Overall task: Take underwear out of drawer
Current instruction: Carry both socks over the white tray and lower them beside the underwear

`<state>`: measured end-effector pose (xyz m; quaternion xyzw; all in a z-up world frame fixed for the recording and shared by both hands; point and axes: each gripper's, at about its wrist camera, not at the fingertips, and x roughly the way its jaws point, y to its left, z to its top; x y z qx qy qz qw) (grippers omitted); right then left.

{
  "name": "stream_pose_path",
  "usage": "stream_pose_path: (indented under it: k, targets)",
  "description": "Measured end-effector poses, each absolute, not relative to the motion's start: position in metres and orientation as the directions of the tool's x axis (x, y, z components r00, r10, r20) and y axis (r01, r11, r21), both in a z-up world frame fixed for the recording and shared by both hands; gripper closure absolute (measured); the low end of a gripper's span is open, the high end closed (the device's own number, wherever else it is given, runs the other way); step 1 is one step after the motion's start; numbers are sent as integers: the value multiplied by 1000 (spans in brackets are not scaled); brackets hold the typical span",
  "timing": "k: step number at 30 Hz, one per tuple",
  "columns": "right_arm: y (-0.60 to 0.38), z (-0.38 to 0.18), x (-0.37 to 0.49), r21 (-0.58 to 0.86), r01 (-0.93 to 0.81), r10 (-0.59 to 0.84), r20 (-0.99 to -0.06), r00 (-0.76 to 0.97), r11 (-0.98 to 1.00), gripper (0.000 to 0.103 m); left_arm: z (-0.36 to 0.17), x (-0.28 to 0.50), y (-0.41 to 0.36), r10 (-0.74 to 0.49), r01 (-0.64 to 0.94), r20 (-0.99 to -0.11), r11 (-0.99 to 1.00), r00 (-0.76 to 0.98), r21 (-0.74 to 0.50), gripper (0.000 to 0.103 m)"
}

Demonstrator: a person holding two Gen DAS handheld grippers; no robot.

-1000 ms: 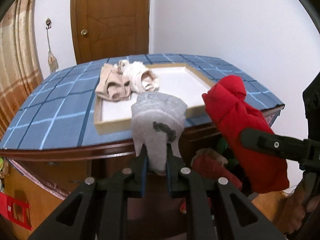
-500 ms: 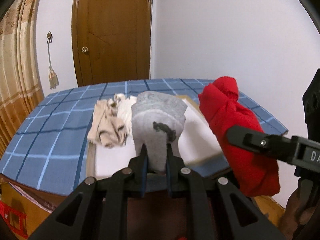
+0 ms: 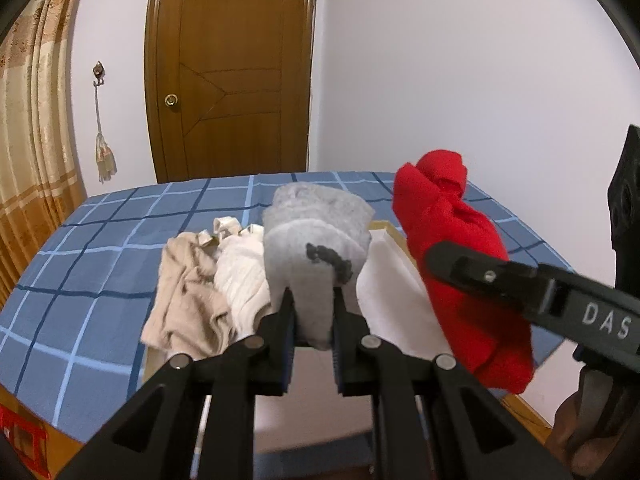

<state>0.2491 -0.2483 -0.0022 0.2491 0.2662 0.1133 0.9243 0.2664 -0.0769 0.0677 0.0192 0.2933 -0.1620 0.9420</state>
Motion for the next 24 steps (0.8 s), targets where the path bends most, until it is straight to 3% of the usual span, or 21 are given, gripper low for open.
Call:
stream_pose_path:
  k: [24]
  targets:
    - [-258,-55,390,458,69,288,-662,692,886,56,21,374,-111,-165,228,-700,974,695,-3,90]
